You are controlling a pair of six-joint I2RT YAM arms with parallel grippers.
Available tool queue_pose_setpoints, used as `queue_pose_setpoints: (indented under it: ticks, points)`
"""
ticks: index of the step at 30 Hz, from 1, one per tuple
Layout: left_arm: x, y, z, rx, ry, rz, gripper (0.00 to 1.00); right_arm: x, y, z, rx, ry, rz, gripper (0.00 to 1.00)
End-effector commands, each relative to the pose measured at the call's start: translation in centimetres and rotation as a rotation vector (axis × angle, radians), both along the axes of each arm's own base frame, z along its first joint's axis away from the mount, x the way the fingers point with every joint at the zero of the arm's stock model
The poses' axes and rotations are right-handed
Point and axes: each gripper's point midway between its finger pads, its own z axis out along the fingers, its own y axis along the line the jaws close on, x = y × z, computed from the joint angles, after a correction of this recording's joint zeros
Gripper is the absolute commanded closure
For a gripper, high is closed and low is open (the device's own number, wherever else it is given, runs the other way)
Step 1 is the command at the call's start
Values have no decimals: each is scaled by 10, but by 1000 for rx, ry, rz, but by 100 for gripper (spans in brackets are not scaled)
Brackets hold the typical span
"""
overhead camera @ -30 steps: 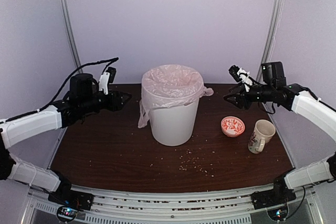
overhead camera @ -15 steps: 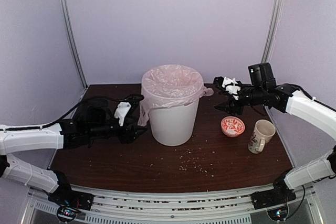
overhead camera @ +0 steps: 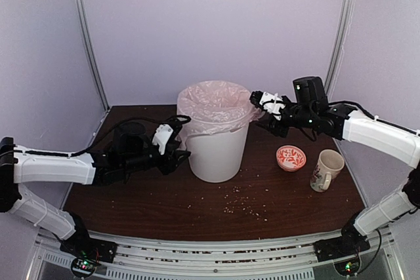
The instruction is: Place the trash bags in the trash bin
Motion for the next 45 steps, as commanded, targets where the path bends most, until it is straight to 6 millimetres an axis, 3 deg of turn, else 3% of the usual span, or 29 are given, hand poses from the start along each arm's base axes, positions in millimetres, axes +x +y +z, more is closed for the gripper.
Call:
queue_pose_setpoints:
  ticks: [1,4,8,13,18,23,30,34,41,45]
  points:
    - [7,-11,33,-78,-90,-10,59,8,-9,25,42,-111,-71,48]
    - [6,-13,30,-74,-88,-24,64,8,-4,21,35,-115,-53,52]
    - [7,-15,30,-78,-87,-24,74,8,4,16,28,-98,-33,77]
    - [4,-16,28,-81,-84,-41,91,-7,6,0,-11,-62,22,100]
    - [0,-10,25,-78,-84,-34,100,-36,-2,-18,-61,-9,99,100]
    - [-3,-4,9,-62,-56,-25,100,-59,-10,-42,-93,50,132,100]
    - [-2,-7,-18,-61,-19,-25,100,-71,-5,-71,-108,106,172,100]
    - [-3,-9,-35,-61,9,-28,100,-79,-2,-100,-156,148,184,100]
    - [-5,-7,-50,-66,37,-23,100,-87,-3,-133,-217,236,196,100]
    - [-8,-4,-54,-68,44,-21,100,-89,-2,-137,-226,256,207,100]
